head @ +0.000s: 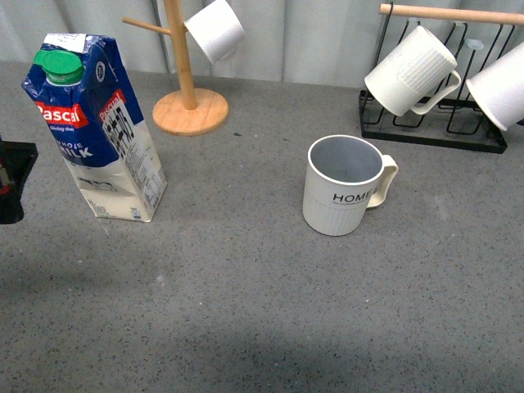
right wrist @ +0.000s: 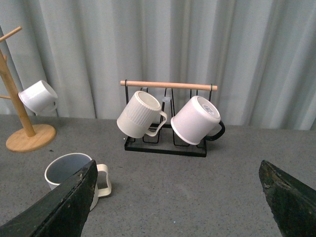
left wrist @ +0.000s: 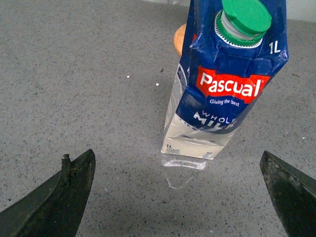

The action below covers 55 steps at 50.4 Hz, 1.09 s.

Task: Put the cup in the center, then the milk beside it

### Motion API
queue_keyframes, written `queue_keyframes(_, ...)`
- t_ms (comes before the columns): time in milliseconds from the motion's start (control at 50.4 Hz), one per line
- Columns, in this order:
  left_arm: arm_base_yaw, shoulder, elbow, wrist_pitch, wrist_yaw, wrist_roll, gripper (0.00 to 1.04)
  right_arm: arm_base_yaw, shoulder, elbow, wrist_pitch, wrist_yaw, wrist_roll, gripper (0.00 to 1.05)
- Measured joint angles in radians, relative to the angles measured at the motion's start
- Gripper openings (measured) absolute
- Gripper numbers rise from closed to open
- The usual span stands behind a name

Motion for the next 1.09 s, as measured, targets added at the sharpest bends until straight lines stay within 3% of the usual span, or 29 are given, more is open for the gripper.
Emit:
queue_keyframes(178, -0.018, 0.132, 0.067, 0.046, -0.022, 0.002, 0.98, 0.000, 0.000, 0.000, 0.000, 0.000, 0.000, 0.96)
queue_keyframes(397, -0.019, 0.147, 0.111, 0.043, 0.042, -0.007, 0.98, 0.000, 0.000, 0.000, 0.000, 0.000, 0.000, 0.96)
queue_keyframes(1091, -0.037, 0.232, 0.208, 0.021, 0.057, 0.002, 0.98, 0.000, 0.000, 0.000, 0.000, 0.000, 0.000, 0.96)
